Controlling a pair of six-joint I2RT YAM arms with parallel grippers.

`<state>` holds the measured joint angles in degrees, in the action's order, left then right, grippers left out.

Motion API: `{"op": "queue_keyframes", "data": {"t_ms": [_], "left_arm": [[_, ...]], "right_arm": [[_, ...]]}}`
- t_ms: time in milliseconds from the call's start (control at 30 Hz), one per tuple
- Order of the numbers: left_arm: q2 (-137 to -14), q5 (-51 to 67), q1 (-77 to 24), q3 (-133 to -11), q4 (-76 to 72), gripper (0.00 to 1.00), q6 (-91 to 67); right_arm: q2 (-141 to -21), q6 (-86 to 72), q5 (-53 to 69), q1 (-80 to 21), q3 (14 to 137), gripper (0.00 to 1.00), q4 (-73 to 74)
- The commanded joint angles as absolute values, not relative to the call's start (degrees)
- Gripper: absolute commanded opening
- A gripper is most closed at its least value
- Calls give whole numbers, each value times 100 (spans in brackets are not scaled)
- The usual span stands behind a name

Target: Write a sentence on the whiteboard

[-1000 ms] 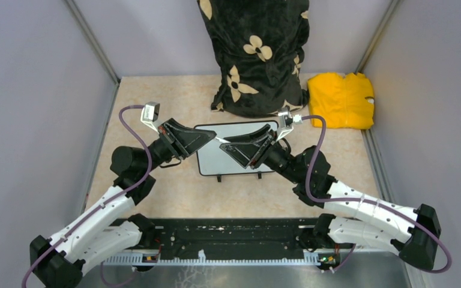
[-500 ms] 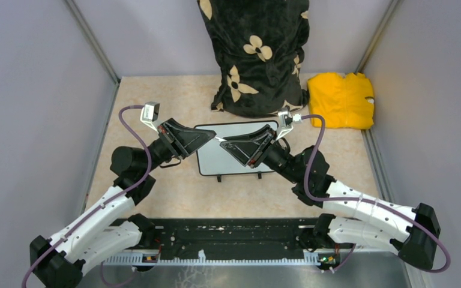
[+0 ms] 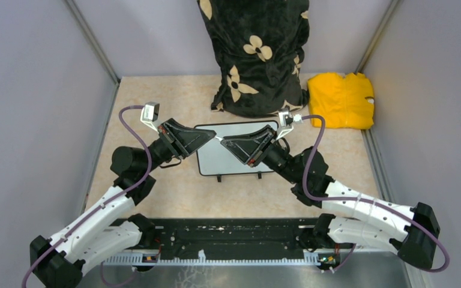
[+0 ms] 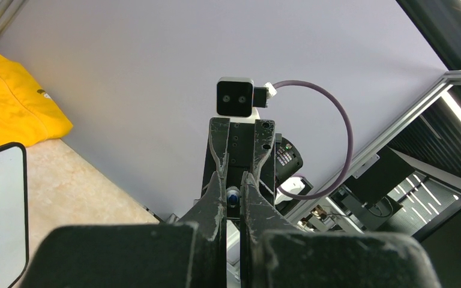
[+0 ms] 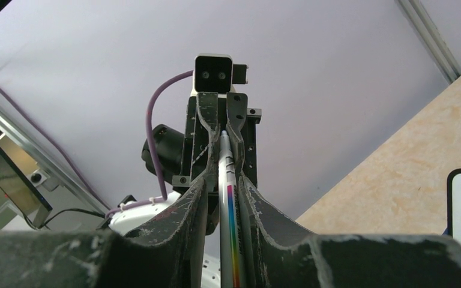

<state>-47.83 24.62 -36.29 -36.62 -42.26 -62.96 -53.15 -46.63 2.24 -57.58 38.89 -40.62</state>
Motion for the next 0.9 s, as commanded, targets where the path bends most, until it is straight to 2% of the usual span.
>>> {"op": "queue_keyframes", "data": {"t_ms": [0,300,567,867], "left_arm": [[-4781,2450,-3669,-3589,-4130,0,-6126],[-4790,2426,-3688,-3603,-4105,0,-6082],[-4755,2304,-3684,-3646,-4080,0,-6047],[-4719,2217,-3692,-3638,-4087,0,-6063]], "right_arm": [[-5290,-4730,100,-5731,3955,24,-4645],[-5326,-4729,109,-5735,3964,19,-4655],[-5440,-4770,483,-5730,4043,28,-4671],[-5432,-4800,445,-5730,4034,19,-4690]]}}
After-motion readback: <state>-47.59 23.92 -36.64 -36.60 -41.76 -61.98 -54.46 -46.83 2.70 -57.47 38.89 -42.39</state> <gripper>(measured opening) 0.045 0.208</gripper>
